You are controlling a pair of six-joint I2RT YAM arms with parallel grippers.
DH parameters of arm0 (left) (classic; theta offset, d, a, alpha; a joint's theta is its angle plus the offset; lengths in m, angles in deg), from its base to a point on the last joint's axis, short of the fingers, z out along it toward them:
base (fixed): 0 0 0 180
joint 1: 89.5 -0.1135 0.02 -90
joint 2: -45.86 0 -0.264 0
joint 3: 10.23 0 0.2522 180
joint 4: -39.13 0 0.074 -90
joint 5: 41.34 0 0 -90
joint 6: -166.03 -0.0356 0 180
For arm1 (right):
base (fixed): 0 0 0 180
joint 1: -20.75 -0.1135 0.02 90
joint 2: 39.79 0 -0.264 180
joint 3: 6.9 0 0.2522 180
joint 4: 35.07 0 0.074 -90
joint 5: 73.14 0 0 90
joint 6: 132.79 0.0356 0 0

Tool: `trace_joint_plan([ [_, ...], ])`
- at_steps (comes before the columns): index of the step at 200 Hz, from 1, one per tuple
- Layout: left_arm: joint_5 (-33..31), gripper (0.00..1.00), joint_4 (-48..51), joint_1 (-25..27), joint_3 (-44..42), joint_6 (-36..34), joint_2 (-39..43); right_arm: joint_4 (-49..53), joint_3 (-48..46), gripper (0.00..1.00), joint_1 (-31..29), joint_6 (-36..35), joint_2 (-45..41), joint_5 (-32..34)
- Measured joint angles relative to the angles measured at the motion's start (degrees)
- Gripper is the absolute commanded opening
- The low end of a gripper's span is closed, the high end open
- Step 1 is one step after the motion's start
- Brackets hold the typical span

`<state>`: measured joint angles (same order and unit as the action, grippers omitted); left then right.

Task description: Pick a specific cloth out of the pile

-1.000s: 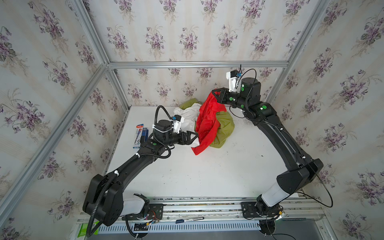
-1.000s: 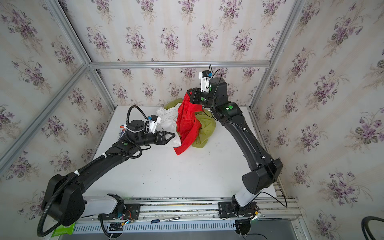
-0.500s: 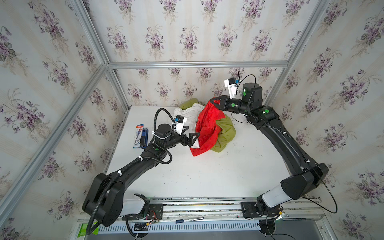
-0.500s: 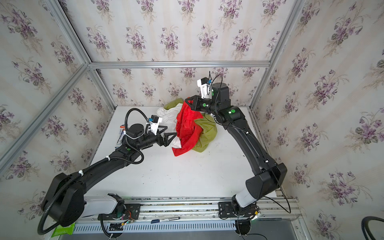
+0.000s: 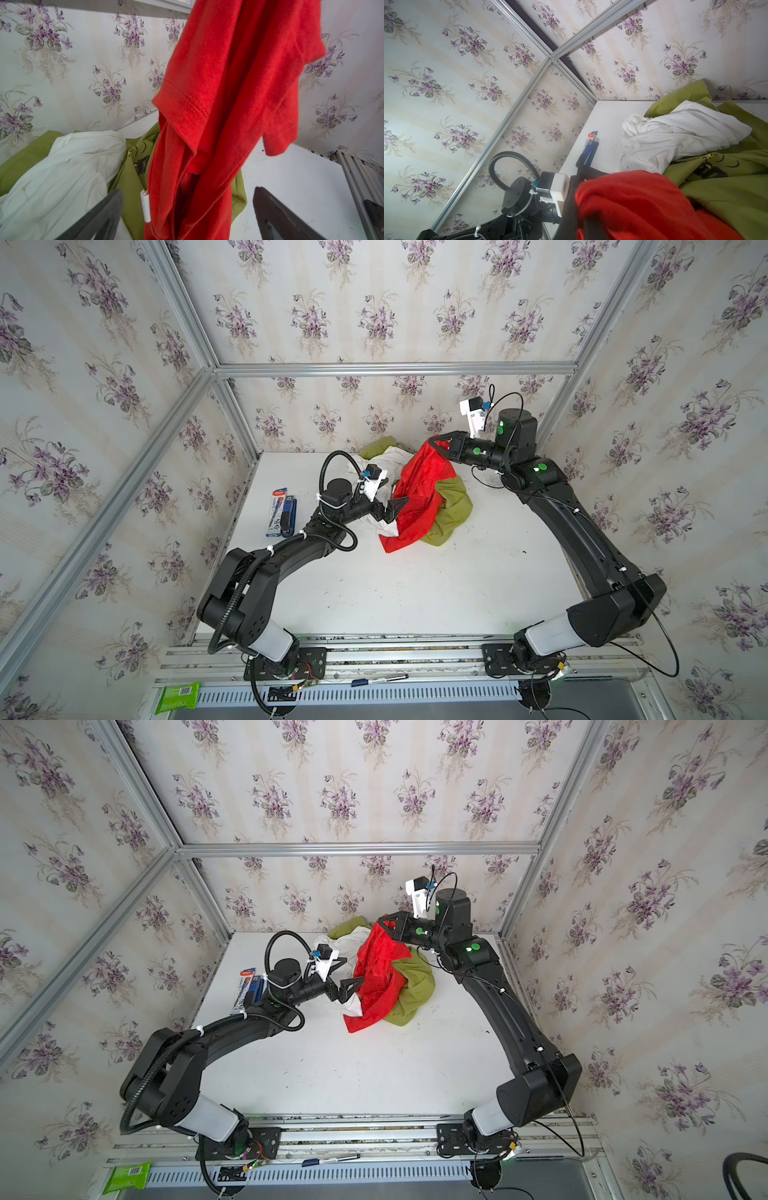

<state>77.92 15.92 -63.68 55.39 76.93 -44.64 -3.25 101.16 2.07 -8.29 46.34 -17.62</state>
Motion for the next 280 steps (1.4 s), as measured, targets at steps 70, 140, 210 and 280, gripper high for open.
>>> trace_joint_plan([
  [70, 4.26, 1.0, -1.14, 0.85, 3.82, -2.19, -4.17, -0.13, -0.31, 0.0, 0.44, 0.17, -0.26, -0.79],
  [140, 5.92, 0.9, -1.09, 1.84, 7.15, -4.24, -8.24, -0.11, -0.24, 0.0, 0.5, 0.59, -0.26, -0.79],
  [210, 9.01, 0.23, 3.5, 1.57, 9.29, -5.49, -8.79, 0.57, -0.24, 0.0, 0.7, 0.57, -1.07, -0.74],
  [280, 9.55, 0.02, 8.0, 1.27, 8.76, -5.51, -5.05, 0.5, -1.95, 0.0, 1.64, 0.57, -2.82, -0.09],
])
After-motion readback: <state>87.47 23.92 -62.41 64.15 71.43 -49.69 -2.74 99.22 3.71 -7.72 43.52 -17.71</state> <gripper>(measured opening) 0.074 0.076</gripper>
